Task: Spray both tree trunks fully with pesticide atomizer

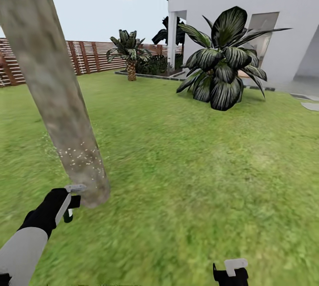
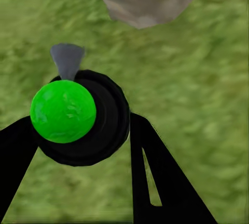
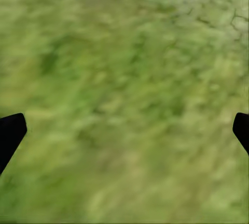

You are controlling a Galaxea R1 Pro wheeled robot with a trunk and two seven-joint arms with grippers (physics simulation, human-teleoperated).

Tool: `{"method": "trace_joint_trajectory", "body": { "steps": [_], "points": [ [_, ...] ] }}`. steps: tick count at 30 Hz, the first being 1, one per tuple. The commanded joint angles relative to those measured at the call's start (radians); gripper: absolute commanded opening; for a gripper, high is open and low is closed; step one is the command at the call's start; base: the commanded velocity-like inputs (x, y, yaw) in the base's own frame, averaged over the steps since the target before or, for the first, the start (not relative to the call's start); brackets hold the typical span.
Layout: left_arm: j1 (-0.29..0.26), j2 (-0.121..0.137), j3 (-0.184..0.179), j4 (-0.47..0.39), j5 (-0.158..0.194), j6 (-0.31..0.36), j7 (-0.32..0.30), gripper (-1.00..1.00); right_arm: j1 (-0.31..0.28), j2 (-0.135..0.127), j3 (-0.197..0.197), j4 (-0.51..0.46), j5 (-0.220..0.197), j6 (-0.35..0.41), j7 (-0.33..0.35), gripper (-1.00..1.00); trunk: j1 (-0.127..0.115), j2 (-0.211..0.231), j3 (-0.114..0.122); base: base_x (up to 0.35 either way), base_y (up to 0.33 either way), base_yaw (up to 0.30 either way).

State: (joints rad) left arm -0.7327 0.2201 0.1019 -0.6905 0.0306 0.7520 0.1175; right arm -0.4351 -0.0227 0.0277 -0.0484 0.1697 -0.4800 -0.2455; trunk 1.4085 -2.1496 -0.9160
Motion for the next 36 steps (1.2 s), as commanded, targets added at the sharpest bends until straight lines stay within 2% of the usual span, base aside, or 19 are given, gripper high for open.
{"method": "trace_joint_trajectory", "body": {
  "steps": [1,3,6,12,28,36],
  "points": [
    [-0.001,-0.002,0.001,-0.001,0.003,0.004,0.004,-1.00,-0.001,0.000,0.003,0.001,0.010,0.000,-0.009,1.00,0.000,0.000,-0.001,0.000,0.000,0.277],
    [-0.001,-0.019,0.001,0.008,0.003,0.001,0.002,-1.00,-0.001,0.000,0.002,0.001,0.010,0.000,-0.009,1.00,0.000,0.000,-0.001,0.000,0.000,0.277],
    [-0.001,-0.028,-0.001,0.033,-0.004,0.000,0.002,-1.00,-0.001,0.000,0.002,0.001,0.010,0.000,-0.009,1.00,0.000,0.000,-0.001,0.000,0.000,0.276],
    [-0.001,-0.028,-0.002,0.043,-0.010,-0.054,0.002,-1.00,-0.001,0.000,0.002,0.001,0.010,0.000,-0.009,1.00,0.000,0.000,-0.001,0.000,-0.023,0.144],
    [-0.001,-0.028,-0.004,0.043,-0.012,-0.057,0.002,-1.00,-0.001,0.000,0.001,0.001,0.010,0.000,-0.011,1.00,0.000,0.000,-0.001,0.126,-0.259,0.001],
    [0.008,-0.020,-0.002,0.042,-0.012,-0.057,0.004,-1.00,-0.001,-0.002,0.001,0.001,0.010,0.000,-0.011,1.00,0.000,0.000,-0.001,-0.047,-0.262,0.000]
  ]
}}
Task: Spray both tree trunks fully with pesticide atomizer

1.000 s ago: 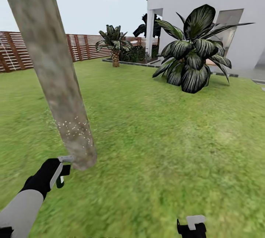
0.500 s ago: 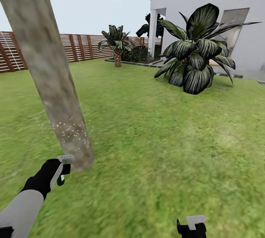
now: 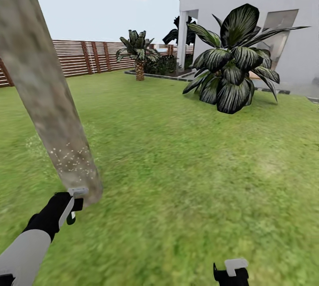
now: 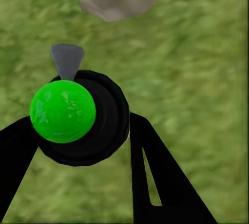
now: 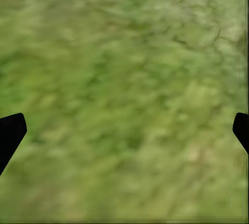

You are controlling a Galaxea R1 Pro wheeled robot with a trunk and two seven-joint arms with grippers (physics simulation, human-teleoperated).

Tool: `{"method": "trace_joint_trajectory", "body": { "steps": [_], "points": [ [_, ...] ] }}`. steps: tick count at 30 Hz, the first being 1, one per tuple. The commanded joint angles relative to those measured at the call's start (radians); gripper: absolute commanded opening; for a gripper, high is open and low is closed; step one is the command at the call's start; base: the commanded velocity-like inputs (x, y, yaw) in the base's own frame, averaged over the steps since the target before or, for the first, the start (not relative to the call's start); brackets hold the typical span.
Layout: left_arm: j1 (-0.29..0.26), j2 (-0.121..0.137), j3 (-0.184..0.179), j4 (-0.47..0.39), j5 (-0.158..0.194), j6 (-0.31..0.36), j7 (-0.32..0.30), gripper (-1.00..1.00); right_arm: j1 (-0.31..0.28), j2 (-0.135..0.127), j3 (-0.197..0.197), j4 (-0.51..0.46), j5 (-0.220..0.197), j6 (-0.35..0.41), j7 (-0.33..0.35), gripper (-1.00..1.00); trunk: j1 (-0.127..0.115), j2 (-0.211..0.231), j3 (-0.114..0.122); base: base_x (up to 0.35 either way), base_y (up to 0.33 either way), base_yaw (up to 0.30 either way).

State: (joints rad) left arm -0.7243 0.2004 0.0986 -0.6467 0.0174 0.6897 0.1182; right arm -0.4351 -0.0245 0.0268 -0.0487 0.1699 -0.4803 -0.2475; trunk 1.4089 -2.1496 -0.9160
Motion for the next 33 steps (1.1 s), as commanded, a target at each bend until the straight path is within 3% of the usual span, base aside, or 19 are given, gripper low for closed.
{"method": "trace_joint_trajectory", "body": {
  "steps": [1,5,9,10,12,13,14,15,17,19,21,24,26,33],
  "points": [
    [0.003,-0.001,0.001,-0.002,0.001,0.004,0.003,-1.00,-0.001,0.000,0.002,0.000,0.010,0.000,-0.009,1.00,-0.001,0.000,-0.001,-0.245,-0.192,0.000],
    [0.020,0.001,0.002,0.000,0.003,-0.069,-0.006,-1.00,-0.001,0.000,0.002,0.000,0.008,0.000,-0.012,1.00,-0.001,0.000,-0.001,-0.269,-0.170,0.000],
    [0.056,0.033,-0.009,0.021,0.000,-0.153,-0.030,-1.00,-0.001,-0.001,0.003,-0.008,0.010,0.000,-0.007,1.00,-0.001,0.000,-0.001,-0.293,-0.126,0.000],
    [0.069,0.036,-0.022,0.023,-0.017,-0.186,-0.049,-1.00,-0.001,-0.002,0.005,-0.014,0.011,0.000,-0.006,1.00,-0.001,0.000,-0.001,-0.301,-0.113,0.000],
    [0.093,0.040,-0.071,0.027,-0.094,-0.257,-0.137,-1.00,-0.001,-0.002,0.008,-0.066,0.021,0.001,-0.003,1.00,-0.001,0.000,-0.001,-0.299,-0.112,0.000],
    [0.103,0.040,-0.089,0.028,-0.150,-0.301,-0.207,-1.00,-0.001,-0.002,0.017,-0.115,0.053,0.001,0.016,1.00,-0.001,0.000,-0.001,-0.288,-0.111,0.000],
    [0.108,0.040,-0.098,0.029,-0.202,-0.347,-0.274,-1.00,-0.001,-0.003,0.032,-0.153,0.098,0.002,0.058,1.00,-0.001,0.000,-0.001,-0.284,-0.108,0.000],
    [0.111,0.039,-0.102,0.029,-0.232,-0.381,-0.320,-1.00,-0.001,-0.003,0.041,-0.172,0.133,0.003,0.095,1.00,-0.001,0.000,-0.001,-0.286,-0.096,0.000],
    [0.129,0.039,-0.108,0.030,-0.302,-0.472,-0.472,-1.00,-0.002,-0.003,0.053,-0.205,0.226,0.009,0.212,1.00,-0.001,0.000,-0.001,-0.237,-0.043,0.000],
    [0.139,0.039,-0.116,0.029,-0.403,-0.575,-0.672,-1.00,-0.001,-0.002,0.058,-0.235,0.332,0.039,0.332,1.00,-0.001,0.000,-0.001,-0.106,-0.013,0.000],
    [0.141,0.038,-0.118,0.029,-0.471,-0.626,-0.812,-1.00,-0.006,-0.003,0.059,-0.259,0.410,0.069,0.446,1.00,-0.001,0.000,-0.001,-0.028,-0.003,0.000],
    [0.139,0.032,-0.121,0.026,-0.520,-0.642,-0.928,-1.00,-0.030,-0.003,0.059,-0.309,0.444,0.081,0.627,1.00,-0.001,0.000,-0.001,-0.006,-0.001,0.000],
    [0.137,0.022,-0.123,0.015,-0.577,-0.645,-0.976,-1.00,-0.045,-0.003,0.059,-0.349,0.450,0.096,0.757,1.00,-0.001,0.000,-0.001,-0.001,0.000,0.000],
    [0.173,0.002,-0.108,0.045,-0.557,-0.636,-0.988,-1.00,-0.061,0.037,0.056,-0.350,0.453,0.094,0.745,1.00,-0.001,0.000,-0.001,0.000,0.000,0.000]
  ]
}}
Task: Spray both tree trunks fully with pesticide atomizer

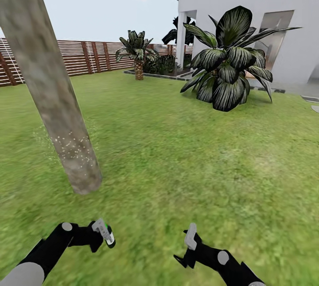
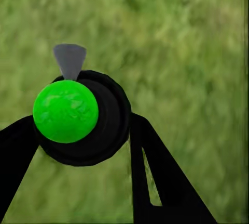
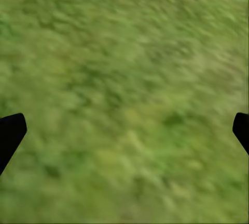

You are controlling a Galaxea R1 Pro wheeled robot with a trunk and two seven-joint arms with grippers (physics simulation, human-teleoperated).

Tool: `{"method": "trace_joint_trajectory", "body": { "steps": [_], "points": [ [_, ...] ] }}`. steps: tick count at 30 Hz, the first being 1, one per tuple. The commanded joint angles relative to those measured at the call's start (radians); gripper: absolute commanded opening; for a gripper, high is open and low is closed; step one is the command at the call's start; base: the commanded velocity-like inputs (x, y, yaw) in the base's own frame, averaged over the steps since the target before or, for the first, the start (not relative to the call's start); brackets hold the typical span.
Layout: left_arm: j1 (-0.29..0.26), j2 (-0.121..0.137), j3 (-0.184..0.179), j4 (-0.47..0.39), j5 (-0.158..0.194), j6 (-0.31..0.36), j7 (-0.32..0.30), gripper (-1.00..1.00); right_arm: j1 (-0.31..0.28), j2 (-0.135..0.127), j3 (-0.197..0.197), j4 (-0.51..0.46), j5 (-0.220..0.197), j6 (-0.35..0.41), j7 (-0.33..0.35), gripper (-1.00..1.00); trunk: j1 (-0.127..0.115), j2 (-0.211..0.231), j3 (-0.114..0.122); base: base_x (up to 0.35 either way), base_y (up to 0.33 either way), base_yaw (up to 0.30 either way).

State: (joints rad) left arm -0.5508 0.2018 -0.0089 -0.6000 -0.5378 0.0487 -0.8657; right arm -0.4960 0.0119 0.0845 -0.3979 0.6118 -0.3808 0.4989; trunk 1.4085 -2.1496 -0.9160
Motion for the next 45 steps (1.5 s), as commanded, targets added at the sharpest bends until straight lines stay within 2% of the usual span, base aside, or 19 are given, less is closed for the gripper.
{"method": "trace_joint_trajectory", "body": {
  "steps": [1,8,15,16,17,18,19,23,29,31,33,45],
  "points": [
    [0.001,-0.006,-0.003,0.004,-0.003,0.004,-0.005,-1.00,-0.001,0.006,-0.002,0.000,0.011,-0.005,0.000,1.00,0.000,0.000,-0.001,0.000,0.000,0.000],
    [-0.003,-0.046,-0.028,0.026,-0.008,-0.029,-0.011,-1.00,-0.002,0.045,0.001,-0.025,0.021,-0.004,0.020,1.00,0.000,0.000,-0.001,0.000,0.000,0.000],
    [-0.006,-0.086,-0.068,0.025,-0.011,-0.030,-0.020,-1.00,-0.003,0.048,0.001,-0.064,0.019,0.000,0.059,1.00,0.000,0.000,-0.001,0.000,0.000,0.000],
    [-0.007,-0.110,-0.181,0.025,-0.011,-0.030,-0.040,-1.00,-0.003,0.048,0.001,-0.138,0.019,0.000,0.220,1.00,0.000,0.000,-0.001,0.000,0.000,0.000],
    [-0.008,-0.112,-0.219,0.025,-0.012,-0.029,-0.062,-1.00,-0.003,0.049,0.001,-0.139,0.018,0.000,0.221,1.00,0.000,0.000,-0.001,0.000,0.000,0.000],
    [-0.009,-0.113,-0.229,0.025,-0.012,-0.029,-0.067,-1.00,-0.003,0.049,0.001,-0.140,0.019,0.000,0.224,1.00,0.000,0.000,-0.001,0.000,0.000,0.000],
    [-0.009,-0.116,-0.233,0.025,-0.012,-0.029,-0.069,-1.00,-0.003,0.049,0.001,-0.142,0.019,0.000,0.235,-1.00,0.000,0.000,-0.001,0.000,0.000,0.000],
    [-0.008,-0.129,-0.236,0.025,-0.012,-0.029,-0.071,-1.00,-0.003,0.050,0.001,-0.152,0.019,0.000,0.250,-1.00,0.000,0.000,-0.001,0.000,0.000,0.000],
    [-0.008,-0.166,-0.243,0.017,-0.014,-0.026,-0.072,-1.00,-0.003,0.059,0.001,-0.154,0.018,0.000,0.253,-1.00,0.000,0.000,-0.001,0.000,0.000,0.000],
    [-0.008,-0.172,-0.276,0.013,-0.015,-0.024,-0.072,-1.00,-0.003,0.072,0.001,-0.156,0.019,0.000,0.253,-1.00,0.000,0.000,-0.001,0.000,0.000,0.000],
    [-0.008,-0.176,-0.291,0.009,-0.014,-0.023,-0.072,-1.00,-0.003,0.082,0.001,-0.172,0.019,0.000,0.253,-1.00,0.000,0.000,-0.001,0.000,0.000,0.000],
    [-0.012,-0.212,-0.295,0.005,-0.017,-0.013,-0.060,-1.00,-0.003,0.092,0.003,-0.180,0.019,0.000,0.253,-1.00,0.000,0.000,-0.001,0.000,0.000,0.000]
  ]
}}
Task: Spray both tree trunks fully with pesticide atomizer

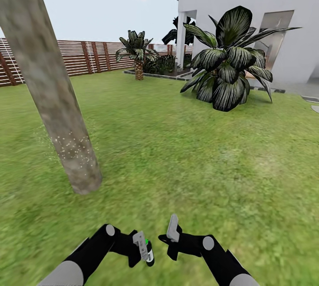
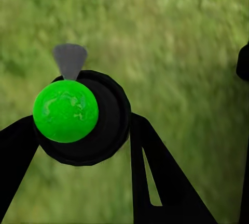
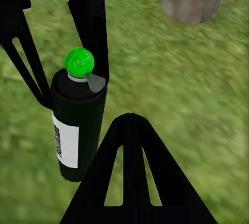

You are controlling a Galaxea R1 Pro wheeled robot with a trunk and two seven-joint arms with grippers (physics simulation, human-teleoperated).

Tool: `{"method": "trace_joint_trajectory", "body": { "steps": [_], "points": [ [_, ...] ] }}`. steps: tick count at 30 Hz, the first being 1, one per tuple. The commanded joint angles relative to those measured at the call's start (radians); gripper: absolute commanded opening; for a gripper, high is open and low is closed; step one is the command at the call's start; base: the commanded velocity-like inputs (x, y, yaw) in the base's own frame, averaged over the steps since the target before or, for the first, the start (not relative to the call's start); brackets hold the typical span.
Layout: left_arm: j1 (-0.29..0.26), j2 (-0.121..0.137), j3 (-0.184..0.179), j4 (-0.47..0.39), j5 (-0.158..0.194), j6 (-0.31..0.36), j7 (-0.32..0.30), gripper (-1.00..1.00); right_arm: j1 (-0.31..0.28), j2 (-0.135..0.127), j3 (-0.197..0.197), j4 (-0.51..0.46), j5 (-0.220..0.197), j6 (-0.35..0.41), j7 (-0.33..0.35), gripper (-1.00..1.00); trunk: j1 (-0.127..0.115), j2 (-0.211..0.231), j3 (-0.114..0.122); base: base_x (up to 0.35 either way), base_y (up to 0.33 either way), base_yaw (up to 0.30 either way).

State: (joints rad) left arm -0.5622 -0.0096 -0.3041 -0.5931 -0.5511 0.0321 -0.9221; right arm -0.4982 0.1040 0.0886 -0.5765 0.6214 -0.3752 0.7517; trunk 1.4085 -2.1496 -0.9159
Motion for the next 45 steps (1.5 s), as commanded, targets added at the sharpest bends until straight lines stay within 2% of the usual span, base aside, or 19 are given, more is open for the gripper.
{"method": "trace_joint_trajectory", "body": {
  "steps": [1,8,32,37,45],
  "points": [
    [-0.002,-0.003,0.000,-0.002,-0.004,0.004,-0.003,-1.00,0.000,0.000,-0.001,-0.001,0.009,-0.005,0.000,-1.00,0.000,0.000,-0.001,0.000,0.000,0.000],
    [-0.004,-0.009,0.002,0.001,-0.004,0.003,-0.004,-1.00,0.000,0.021,-0.001,-0.002,0.009,-0.005,0.000,-1.00,0.000,0.000,-0.001,0.000,0.000,0.000],
    [-0.007,-0.013,0.011,-0.021,0.006,0.001,-0.003,-1.00,0.000,0.022,-0.001,-0.002,0.009,-0.005,0.000,-1.00,0.000,0.000,-0.001,0.000,0.000,0.000],
    [-0.005,-0.025,0.011,-0.019,0.006,0.002,-0.004,-1.00,0.000,0.022,-0.001,-0.002,0.010,-0.005,0.000,-1.00,0.000,0.000,-0.001,0.000,0.000,0.000],
    [-0.005,-0.027,0.011,-0.020,0.007,0.001,-0.003,-1.00,0.000,0.023,-0.001,-0.002,0.010,-0.005,0.000,-1.00,0.000,0.000,-0.001,0.000,0.000,0.000]
  ]
}}
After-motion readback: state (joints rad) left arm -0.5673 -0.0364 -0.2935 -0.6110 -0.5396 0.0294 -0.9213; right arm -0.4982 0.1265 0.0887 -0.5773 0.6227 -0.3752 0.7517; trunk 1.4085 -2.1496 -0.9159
